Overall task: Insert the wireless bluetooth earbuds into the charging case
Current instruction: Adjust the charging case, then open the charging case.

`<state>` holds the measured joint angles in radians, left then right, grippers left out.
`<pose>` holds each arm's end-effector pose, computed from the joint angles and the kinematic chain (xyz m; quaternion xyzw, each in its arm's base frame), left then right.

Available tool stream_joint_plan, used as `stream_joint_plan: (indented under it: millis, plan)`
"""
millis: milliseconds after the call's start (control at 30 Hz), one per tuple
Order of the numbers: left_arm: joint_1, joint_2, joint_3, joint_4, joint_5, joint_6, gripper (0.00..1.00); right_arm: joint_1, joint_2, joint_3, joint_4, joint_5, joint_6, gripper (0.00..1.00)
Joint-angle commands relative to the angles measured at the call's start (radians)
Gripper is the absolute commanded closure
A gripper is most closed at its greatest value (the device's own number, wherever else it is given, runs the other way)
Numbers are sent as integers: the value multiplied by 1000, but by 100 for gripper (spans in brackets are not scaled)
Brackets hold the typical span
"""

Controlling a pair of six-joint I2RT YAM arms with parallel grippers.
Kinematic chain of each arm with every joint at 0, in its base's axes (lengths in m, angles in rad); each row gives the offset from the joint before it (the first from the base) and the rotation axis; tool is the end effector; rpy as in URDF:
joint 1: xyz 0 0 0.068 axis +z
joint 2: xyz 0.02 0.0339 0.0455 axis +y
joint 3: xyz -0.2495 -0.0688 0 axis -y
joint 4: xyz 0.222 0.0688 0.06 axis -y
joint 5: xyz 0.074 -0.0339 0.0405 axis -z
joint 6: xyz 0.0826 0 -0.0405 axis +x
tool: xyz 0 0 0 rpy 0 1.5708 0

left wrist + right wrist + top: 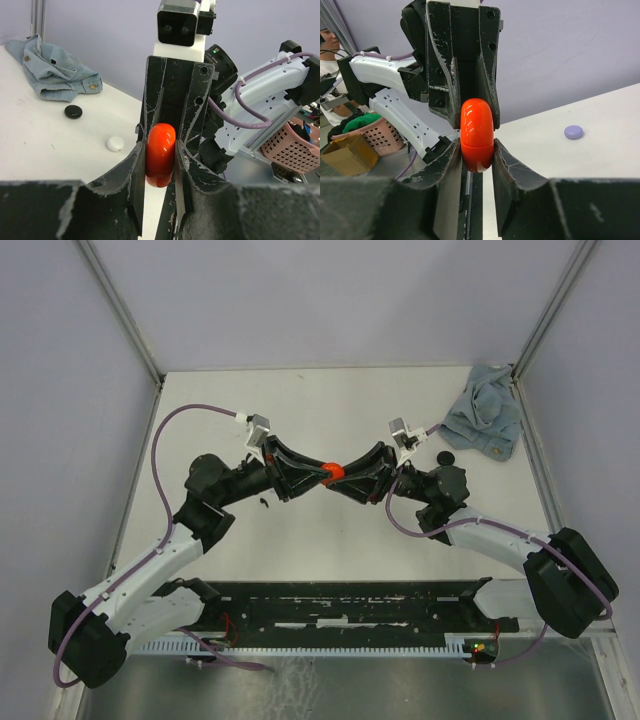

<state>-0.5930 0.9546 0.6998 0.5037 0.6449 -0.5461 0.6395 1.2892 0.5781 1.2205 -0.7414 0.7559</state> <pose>0.1725 -0.1761 0.3537 0.2637 0.5762 -0.5676 0.5256 0.1880 0.2094 0.3195 -0.2845 0.4891 0.6570 0.4982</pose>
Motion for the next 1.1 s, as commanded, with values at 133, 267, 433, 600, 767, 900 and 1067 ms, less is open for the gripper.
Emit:
stream_joint_plan:
  millis: [133, 267, 433, 600, 767, 900, 1067]
  plan:
    - [-3, -35, 6, 19, -10, 37, 67, -1, -4, 3, 78, -31, -8, 82]
    - [-2, -56, 19, -79, -45, 82, 48, -2, -17, 8, 36, -36, -40, 87]
    - [-2, -63, 45, -166, -67, 127, 38, -1, -39, 24, -43, -45, -90, 89]
    - [-2, -45, 75, -225, -84, 153, 35, -1, -53, 29, -76, -50, -109, 89]
    - [-2, -42, 97, -271, -130, 161, 35, -2, -63, 24, -106, -55, -137, 89]
    - [0, -39, 113, -287, -149, 152, 35, -1, -63, 17, -122, -61, -164, 89]
    - [-1, -27, 141, -324, -186, 147, 34, 0, -70, 12, -143, -68, -190, 89]
